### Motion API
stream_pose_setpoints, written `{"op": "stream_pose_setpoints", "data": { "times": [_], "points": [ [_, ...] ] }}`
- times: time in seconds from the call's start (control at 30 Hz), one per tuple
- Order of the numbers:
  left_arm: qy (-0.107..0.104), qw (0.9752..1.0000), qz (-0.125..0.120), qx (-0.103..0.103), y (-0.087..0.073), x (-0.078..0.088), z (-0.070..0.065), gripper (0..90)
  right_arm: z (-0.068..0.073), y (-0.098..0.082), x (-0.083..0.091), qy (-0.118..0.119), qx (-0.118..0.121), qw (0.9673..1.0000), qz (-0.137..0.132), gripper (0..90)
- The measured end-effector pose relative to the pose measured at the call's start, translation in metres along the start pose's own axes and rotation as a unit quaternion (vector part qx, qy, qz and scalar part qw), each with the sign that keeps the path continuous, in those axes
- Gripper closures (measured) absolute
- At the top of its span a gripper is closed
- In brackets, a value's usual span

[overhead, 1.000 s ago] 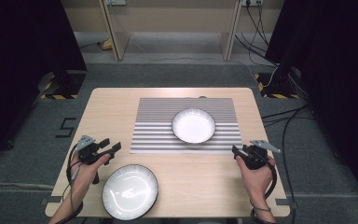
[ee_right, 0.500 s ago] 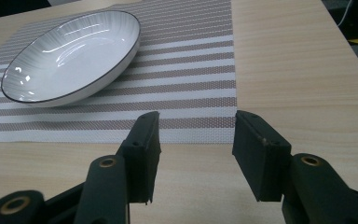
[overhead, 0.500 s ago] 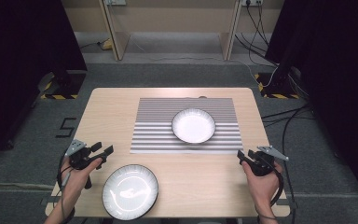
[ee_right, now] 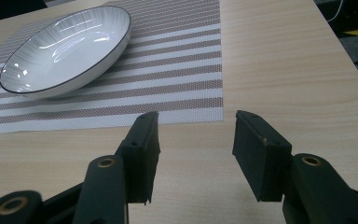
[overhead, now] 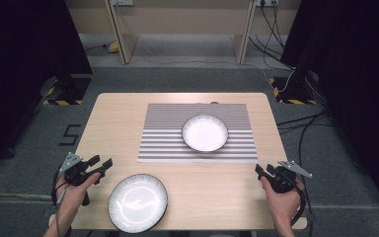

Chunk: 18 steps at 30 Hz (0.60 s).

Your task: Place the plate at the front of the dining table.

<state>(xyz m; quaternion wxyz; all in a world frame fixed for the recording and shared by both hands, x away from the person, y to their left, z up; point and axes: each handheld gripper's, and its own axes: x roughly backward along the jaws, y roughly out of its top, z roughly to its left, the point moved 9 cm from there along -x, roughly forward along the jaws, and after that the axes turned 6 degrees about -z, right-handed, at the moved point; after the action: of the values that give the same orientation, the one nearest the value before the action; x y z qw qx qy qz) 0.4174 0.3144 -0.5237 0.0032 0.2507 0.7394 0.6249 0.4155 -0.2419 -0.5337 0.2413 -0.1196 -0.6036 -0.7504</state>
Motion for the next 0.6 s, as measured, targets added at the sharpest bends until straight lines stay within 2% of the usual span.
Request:
{"op": "stream_pose_setpoints", "data": {
  "times": [0.6],
  "points": [
    [0.013, 0.9999, 0.003, 0.002, -0.007, 0.018, 0.015, 37.8, -0.014, -0.009, 0.012, -0.012, -0.007, 0.9999, 0.006, 50.1]
  ]
}}
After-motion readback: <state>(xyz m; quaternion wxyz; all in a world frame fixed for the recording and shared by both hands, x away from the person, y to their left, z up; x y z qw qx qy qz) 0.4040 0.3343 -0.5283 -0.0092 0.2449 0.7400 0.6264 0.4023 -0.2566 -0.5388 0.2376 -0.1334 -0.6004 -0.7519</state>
